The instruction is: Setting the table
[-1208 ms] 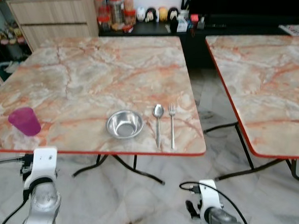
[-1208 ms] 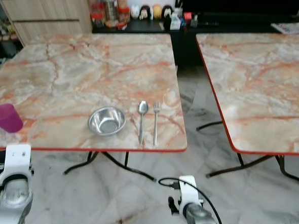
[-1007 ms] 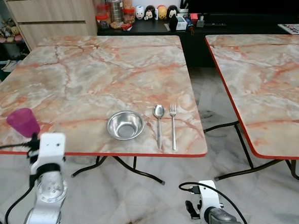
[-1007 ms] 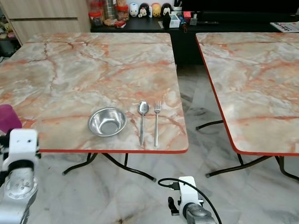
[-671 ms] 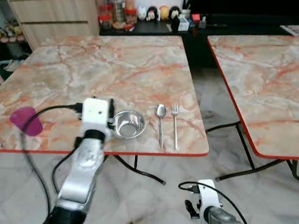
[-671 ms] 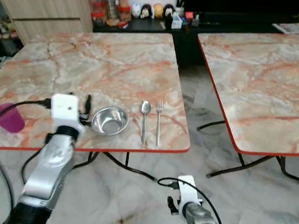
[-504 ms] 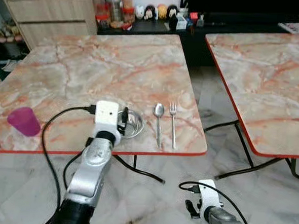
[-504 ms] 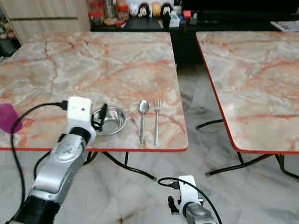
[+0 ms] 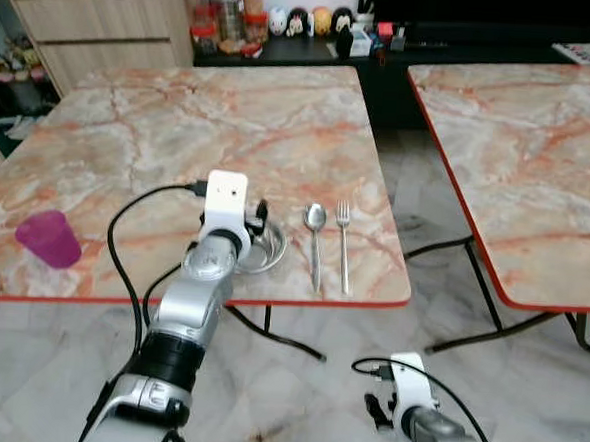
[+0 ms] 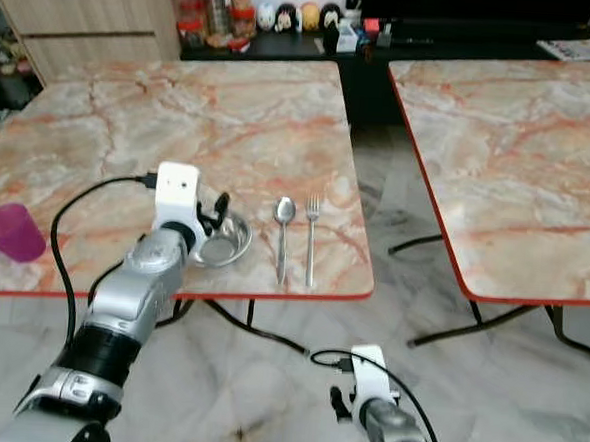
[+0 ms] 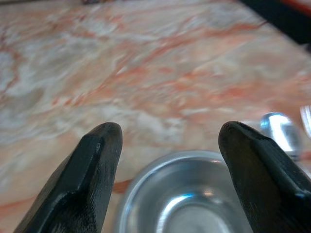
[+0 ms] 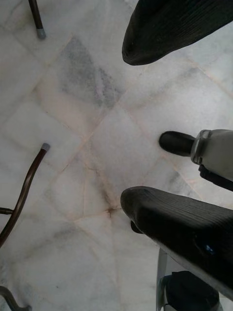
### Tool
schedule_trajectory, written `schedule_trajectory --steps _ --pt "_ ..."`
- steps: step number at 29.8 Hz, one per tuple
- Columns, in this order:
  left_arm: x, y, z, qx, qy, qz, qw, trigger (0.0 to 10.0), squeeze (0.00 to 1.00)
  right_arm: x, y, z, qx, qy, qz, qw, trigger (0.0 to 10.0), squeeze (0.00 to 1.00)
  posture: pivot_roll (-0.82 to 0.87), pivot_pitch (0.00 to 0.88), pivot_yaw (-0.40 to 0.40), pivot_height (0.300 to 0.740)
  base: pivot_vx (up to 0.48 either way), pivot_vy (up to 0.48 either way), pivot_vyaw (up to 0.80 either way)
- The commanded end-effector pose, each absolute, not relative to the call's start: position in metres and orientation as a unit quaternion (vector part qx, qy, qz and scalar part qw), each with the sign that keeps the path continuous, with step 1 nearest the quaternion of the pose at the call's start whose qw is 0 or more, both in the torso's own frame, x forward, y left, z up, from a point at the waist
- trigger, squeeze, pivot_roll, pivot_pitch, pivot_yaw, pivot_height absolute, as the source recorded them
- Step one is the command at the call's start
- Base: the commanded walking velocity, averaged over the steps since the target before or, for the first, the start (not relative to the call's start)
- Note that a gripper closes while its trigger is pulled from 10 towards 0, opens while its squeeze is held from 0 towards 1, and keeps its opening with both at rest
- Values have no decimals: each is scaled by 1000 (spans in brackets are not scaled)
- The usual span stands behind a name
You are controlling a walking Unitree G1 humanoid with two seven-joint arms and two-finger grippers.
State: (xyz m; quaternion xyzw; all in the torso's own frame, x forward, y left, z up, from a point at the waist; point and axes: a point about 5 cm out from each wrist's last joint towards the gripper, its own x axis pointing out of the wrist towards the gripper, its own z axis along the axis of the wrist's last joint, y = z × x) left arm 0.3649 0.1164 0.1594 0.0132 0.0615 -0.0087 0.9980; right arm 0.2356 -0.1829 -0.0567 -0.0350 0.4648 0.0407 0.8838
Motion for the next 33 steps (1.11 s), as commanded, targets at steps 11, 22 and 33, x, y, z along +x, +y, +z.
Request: schedule_trajectory --steps 11,22,33 --pt "372 140 139 -13 154 30 988 10000 0 237 -179 -56 -32 464 43 884 10000 0 -42 45 73 740 0 0 0" --pt "371 144 129 -35 189 29 981 10000 0 237 -179 -56 -32 463 42 885 10000 0 -37 50 78 740 0 0 0" --pt "370 145 124 -44 206 31 977 10000 0 237 -179 -56 -31 463 42 885 10000 0 -40 50 83 740 0 0 0"
